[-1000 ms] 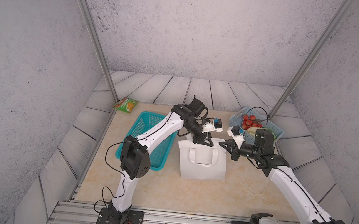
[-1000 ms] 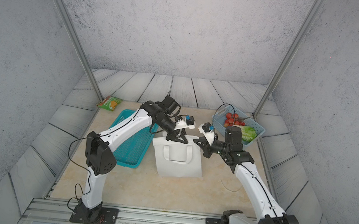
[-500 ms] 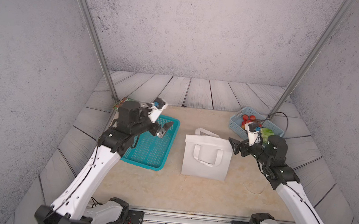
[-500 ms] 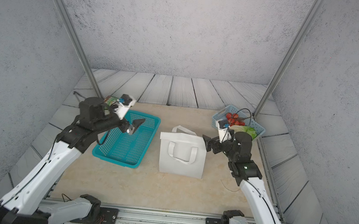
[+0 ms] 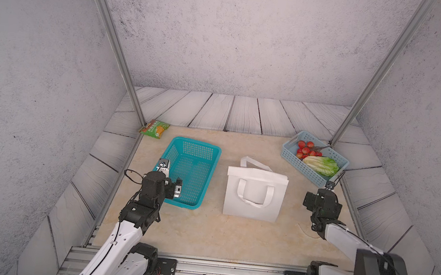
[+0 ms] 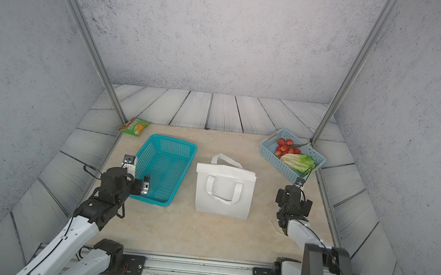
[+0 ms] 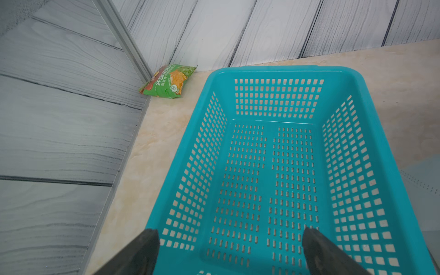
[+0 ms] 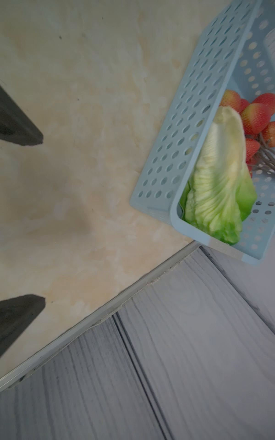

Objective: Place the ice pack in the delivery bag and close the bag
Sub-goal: Seal the delivery bag at the center of the board, then adjust the bin at the center of the board.

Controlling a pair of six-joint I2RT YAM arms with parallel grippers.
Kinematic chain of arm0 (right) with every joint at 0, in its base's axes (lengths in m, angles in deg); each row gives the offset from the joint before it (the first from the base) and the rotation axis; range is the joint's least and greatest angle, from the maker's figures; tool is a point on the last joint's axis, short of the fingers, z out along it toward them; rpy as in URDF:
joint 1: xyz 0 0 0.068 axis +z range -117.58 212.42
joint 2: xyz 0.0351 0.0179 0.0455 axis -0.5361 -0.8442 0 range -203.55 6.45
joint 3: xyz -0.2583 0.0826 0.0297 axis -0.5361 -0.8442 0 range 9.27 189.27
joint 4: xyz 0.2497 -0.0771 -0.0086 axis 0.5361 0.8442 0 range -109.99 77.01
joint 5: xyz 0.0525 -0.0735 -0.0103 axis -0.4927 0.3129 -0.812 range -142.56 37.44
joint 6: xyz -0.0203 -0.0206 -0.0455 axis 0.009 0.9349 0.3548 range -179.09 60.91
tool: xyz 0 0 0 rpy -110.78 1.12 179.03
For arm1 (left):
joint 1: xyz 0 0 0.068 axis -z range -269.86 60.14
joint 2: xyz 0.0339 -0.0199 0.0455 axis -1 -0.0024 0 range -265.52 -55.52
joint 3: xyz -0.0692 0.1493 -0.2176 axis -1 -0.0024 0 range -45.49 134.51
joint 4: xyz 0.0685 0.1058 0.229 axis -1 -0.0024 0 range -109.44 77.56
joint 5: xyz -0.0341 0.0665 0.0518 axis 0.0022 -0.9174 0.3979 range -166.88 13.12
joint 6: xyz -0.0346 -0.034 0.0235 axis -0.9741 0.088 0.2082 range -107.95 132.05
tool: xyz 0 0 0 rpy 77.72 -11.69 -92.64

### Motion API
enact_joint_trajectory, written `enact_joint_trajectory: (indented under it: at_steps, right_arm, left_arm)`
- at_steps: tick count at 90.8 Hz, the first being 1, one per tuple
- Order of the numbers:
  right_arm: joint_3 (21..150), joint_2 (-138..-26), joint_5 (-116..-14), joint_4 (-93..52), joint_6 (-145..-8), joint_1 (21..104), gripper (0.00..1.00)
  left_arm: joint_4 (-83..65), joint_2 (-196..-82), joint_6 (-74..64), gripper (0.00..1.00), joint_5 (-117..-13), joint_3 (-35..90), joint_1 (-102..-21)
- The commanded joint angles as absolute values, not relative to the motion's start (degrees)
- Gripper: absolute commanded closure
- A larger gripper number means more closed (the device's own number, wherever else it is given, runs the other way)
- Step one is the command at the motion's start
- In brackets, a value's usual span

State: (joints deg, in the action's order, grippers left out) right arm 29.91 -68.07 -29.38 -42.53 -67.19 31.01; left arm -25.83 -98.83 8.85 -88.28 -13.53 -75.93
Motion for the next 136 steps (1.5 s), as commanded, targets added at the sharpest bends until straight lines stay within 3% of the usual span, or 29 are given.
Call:
enact_joint_trajectory:
  at_steps: [1, 10, 22, 29, 44, 50, 54, 63, 69, 75, 79, 92, 106, 114, 125, 136]
  right_arm:
    - [34.0, -72.0, -33.0, -54.8, -63.4, 30.8, 0.01]
    - [34.4, -70.9, -34.0, -52.8, -63.4, 30.7, 0.01]
    - [30.0, -66.7, -42.7, -55.7, -63.8, 31.1, 0.01]
    - [28.0, -62.5, -49.4, -53.0, -65.0, 31.7, 0.01]
    - [29.7, -67.2, -37.1, -58.5, -65.4, 33.0, 0.01]
    - [32.1, -71.4, -38.4, -58.6, -66.1, 32.9, 0.01]
    - [31.1, -75.0, -40.3, -63.8, -65.3, 33.0, 0.01]
    - [29.9, -83.5, -39.2, -76.6, -64.9, 33.0, 0.01]
    - [32.0, -82.3, -38.9, -69.4, -65.0, 33.3, 0.01]
    - [33.6, -80.8, -38.9, -64.6, -65.4, 33.4, 0.01]
    - [32.9, -81.6, -39.1, -66.9, -65.0, 33.3, 0.01]
    - [31.8, -82.6, -39.2, -70.7, -64.5, 33.4, 0.01]
    - [32.8, -81.7, -39.3, -67.1, -64.8, 33.4, 0.01]
    - [33.2, -81.3, -39.3, -66.1, -64.9, 33.4, 0.01]
    - [31.4, -80.7, -38.1, -68.1, -65.5, 33.4, 0.01]
    - [22.1, -79.1, -36.1, -84.2, -66.7, 33.5, 0.01]
  left_arm:
    - [-15.6, -102.1, 10.9, 0.00, -81.8, -14.3, -76.4]
    - [-1.5, -115.1, 10.6, 0.00, -78.4, -11.5, -80.1]
    - [-0.9, -130.0, 10.1, 0.00, -78.7, -4.8, -83.3]
    - [-4.2, -126.6, 10.4, 0.00, -79.9, -5.3, -83.4]
    - [-14.6, -110.5, 12.3, 0.00, -85.2, -13.2, -83.4]
    - [-16.3, -107.1, 12.4, 0.00, -88.7, -16.5, -85.0]
    - [-13.1, -106.8, 11.4, 0.00, -85.8, -19.6, -87.8]
    - [-1.9, -113.3, 8.2, 0.00, -76.4, -19.8, -92.9]
    - [0.2, -120.4, 10.1, 0.00, -70.9, -16.1, -93.5]
    - [1.8, -128.3, 11.8, 0.00, -73.4, -15.3, -93.8]
    - [10.4, -131.4, 11.0, 0.00, -73.7, -17.7, -95.4]
    - [22.9, -135.5, 8.6, 0.01, -68.2, -18.2, -96.6]
    - [39.6, -145.1, 14.1, 0.01, -67.1, -22.0, -91.8]
    - [30.8, -142.6, 13.6, 0.00, -69.3, -19.5, -91.7]
    - [31.3, -143.3, 11.1, 0.00, -74.5, -18.4, -91.8]
    - [29.6, -143.1, 11.0, 0.00, -74.5, -18.3, -91.7]
